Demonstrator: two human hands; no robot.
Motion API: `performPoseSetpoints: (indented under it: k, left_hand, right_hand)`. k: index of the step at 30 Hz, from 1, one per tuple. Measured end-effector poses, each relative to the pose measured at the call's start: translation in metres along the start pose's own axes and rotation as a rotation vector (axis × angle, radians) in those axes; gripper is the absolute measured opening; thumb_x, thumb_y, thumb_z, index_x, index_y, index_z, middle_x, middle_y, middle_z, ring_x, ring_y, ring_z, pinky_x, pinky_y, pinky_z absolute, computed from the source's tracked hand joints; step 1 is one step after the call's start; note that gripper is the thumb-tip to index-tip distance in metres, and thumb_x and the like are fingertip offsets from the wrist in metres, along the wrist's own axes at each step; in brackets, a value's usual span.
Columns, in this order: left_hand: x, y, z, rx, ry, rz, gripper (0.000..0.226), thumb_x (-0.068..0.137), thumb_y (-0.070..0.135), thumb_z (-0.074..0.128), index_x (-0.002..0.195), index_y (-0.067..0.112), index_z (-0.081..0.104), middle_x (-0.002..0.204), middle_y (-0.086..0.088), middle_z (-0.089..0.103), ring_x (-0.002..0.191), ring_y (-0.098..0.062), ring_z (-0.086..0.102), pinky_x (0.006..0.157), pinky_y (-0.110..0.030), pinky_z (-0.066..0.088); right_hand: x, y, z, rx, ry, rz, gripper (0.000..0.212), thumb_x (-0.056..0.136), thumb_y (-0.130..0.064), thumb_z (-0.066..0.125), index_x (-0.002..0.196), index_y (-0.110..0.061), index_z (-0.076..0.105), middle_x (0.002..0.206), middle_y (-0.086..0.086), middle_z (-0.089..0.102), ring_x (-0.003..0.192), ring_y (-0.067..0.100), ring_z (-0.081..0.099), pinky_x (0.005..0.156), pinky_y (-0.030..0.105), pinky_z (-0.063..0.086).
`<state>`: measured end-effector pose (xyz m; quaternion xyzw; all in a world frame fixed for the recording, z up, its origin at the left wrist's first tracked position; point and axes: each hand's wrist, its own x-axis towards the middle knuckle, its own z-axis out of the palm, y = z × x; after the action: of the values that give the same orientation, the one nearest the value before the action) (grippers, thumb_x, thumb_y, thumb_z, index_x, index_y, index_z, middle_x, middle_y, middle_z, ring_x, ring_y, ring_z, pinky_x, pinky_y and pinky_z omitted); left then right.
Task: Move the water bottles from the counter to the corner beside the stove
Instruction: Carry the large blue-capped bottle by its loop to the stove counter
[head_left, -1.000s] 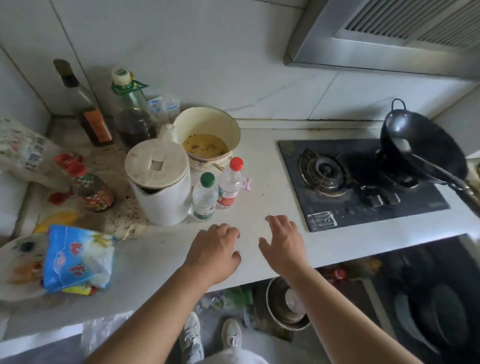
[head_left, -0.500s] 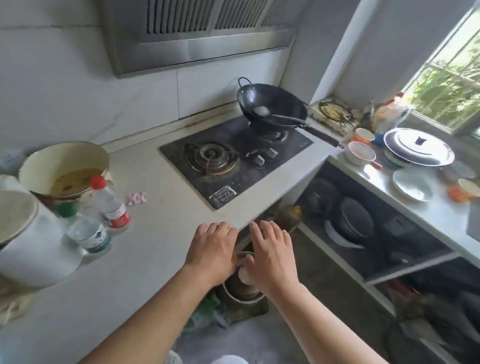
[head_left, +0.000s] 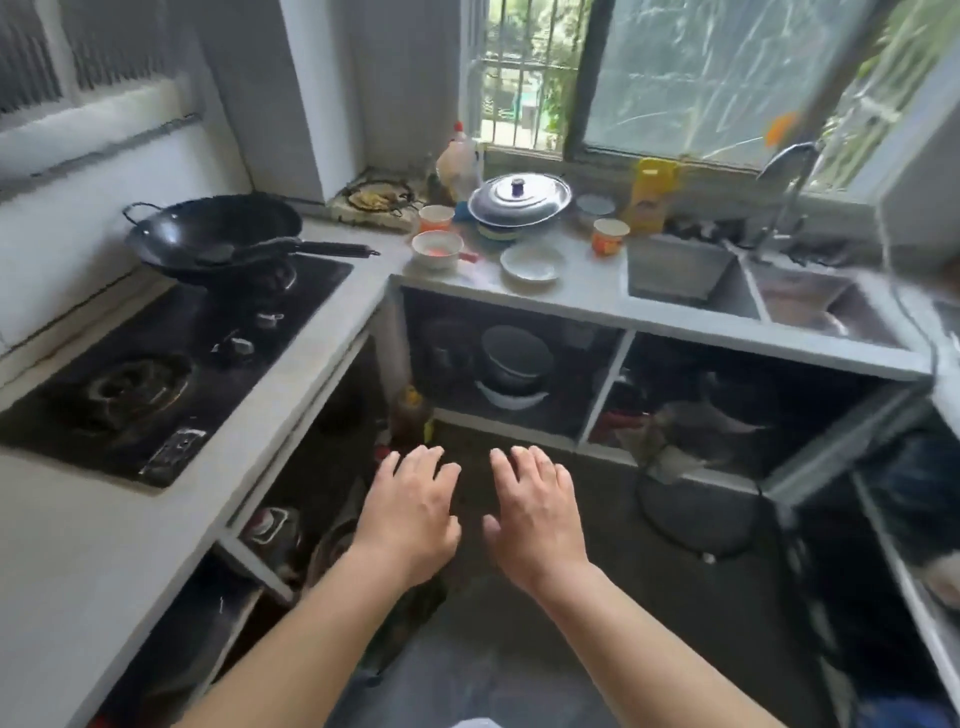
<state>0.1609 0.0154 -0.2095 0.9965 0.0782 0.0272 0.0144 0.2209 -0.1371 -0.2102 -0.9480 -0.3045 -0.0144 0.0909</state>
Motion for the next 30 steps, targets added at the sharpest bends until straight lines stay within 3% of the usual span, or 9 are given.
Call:
performPoseSetpoints:
  k: [6,14,30]
  left_hand:
    - [0.052,0.103,0.002,-0.038,-0.014,0.243,0.065,0.084,0.045,0.060,0.144,0.027,0.041,0.153,-0.003,0.039,0.144,-0.020,0.026,0.119,-0.044,0.019]
    - [0.117,0.198,0.031,-0.079,-0.100,0.589,0.066,0.088,0.044,0.054,0.149,0.026,0.034,0.157,-0.003,0.032,0.146,-0.021,0.021,0.120,-0.043,0.014]
    - [0.231,0.336,0.007,-0.290,-0.040,1.038,0.063,0.080,0.041,0.055,0.140,0.021,0.047,0.138,0.001,0.052,0.133,-0.020,0.041,0.110,-0.038,0.029]
  right_hand:
    - [-0.032,0.100,-0.019,-0.004,0.045,0.286,0.079,0.087,-0.044,0.068,0.154,-0.019,0.035,0.156,0.011,0.043,0.148,0.032,0.035,0.120,0.051,0.031]
    - [-0.059,0.186,-0.015,0.003,0.024,0.620,0.076,0.092,-0.041,0.064,0.156,-0.020,0.030,0.159,0.010,0.037,0.151,0.031,0.026,0.122,0.050,0.024]
    - [-0.076,0.278,-0.086,-0.169,0.142,1.189,0.074,0.089,-0.041,0.068,0.152,-0.018,0.037,0.151,0.009,0.045,0.142,0.028,0.038,0.114,0.045,0.036]
